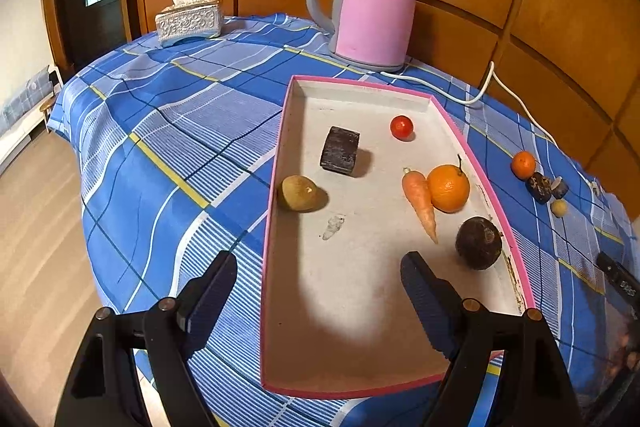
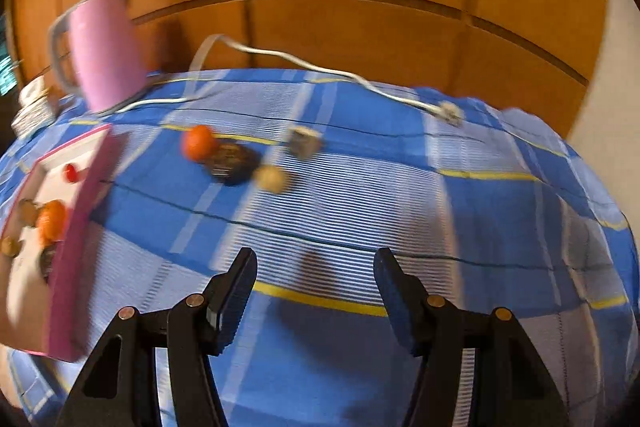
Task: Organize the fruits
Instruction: 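Move the left gripper toward the small orange on the bedspread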
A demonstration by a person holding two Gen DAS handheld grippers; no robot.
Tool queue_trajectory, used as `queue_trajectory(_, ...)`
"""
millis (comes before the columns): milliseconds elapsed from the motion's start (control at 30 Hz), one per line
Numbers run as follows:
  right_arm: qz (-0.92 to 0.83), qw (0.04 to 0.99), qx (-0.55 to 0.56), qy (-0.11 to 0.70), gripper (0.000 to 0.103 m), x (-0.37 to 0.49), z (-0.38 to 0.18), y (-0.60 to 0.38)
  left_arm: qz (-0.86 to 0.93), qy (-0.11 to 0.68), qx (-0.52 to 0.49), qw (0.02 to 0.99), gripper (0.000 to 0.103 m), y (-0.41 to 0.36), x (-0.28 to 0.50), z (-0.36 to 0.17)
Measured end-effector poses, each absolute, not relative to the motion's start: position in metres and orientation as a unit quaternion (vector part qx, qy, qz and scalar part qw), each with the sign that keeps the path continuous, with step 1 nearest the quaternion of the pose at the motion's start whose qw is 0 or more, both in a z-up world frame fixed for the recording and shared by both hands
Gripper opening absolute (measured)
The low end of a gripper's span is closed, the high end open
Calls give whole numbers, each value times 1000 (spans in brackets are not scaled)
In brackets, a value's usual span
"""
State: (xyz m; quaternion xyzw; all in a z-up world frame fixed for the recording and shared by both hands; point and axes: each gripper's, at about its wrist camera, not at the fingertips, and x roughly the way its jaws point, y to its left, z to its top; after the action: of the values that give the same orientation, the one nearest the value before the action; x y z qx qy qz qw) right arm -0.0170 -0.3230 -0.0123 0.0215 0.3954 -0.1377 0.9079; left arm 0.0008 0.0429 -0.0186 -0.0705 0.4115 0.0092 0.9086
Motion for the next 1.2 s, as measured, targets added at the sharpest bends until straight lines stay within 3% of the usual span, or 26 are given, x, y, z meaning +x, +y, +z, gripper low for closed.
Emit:
queue_trajectory(433, -330, 855, 93, 389, 62, -56, -26, -426, -18, 404, -46, 914, 84, 28, 5, -10)
queue_trajectory(1200, -337, 849, 116, 391, 68, -60, -47, -430, -132, 387, 8, 912, 84, -43, 34, 23)
